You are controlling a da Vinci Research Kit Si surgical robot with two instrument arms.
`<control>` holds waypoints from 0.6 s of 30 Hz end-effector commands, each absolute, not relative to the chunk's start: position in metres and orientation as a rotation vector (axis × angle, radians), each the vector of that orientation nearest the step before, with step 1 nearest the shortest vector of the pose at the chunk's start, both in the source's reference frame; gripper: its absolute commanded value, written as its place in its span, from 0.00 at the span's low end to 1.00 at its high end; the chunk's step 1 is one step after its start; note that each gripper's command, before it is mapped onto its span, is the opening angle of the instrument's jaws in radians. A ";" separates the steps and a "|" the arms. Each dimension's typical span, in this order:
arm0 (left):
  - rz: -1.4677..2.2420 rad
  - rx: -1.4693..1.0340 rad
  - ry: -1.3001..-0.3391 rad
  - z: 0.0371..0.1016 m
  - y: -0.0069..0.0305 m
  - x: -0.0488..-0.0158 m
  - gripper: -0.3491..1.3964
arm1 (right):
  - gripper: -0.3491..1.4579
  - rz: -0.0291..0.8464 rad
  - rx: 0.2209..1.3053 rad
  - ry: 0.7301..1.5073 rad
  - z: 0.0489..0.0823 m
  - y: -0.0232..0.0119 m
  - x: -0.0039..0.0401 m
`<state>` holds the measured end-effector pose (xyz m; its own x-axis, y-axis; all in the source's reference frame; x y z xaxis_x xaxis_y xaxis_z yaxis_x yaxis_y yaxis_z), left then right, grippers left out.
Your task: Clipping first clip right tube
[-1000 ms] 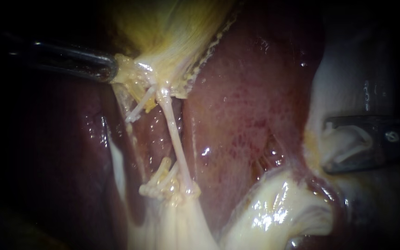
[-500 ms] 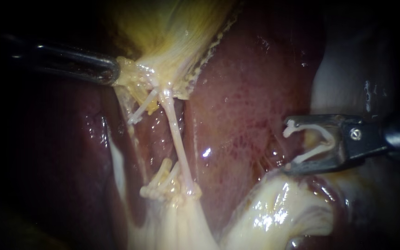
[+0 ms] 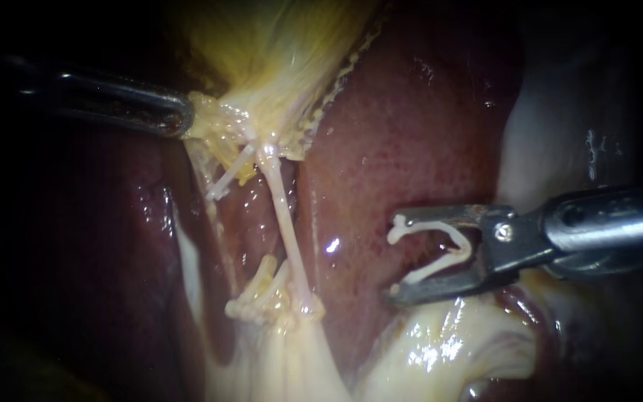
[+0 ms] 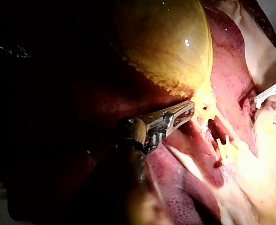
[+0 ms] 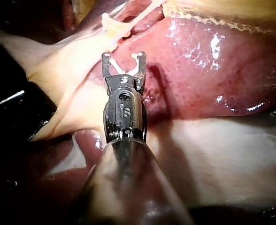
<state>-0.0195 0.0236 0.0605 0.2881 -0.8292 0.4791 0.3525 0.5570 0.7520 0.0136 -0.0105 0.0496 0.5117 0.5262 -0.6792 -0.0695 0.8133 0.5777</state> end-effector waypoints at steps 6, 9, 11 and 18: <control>-0.849 0.575 -0.984 0.0605 0.0236 -0.0195 0.00 | 0.47 0.379 0.580 0.977 0.0507 -0.0110 0.0146; -0.849 0.575 -0.984 0.0605 0.0236 -0.0195 0.00 | 0.47 0.388 0.619 0.982 0.0512 -0.0112 0.0152; -0.849 0.575 -0.984 0.0605 0.0236 -0.0195 0.00 | 0.47 0.399 0.644 0.992 0.0517 -0.0114 0.0158; -0.849 0.575 -0.984 0.0605 0.0236 -0.0195 0.00 | 0.47 0.409 0.695 1.004 0.0530 -0.0119 0.0173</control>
<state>-0.0195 0.0236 0.0605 0.2879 -0.8291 0.4792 0.3525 0.5571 0.7519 0.0174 -0.0119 0.0531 0.4878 0.6106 -0.6238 -0.0015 0.7152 0.6989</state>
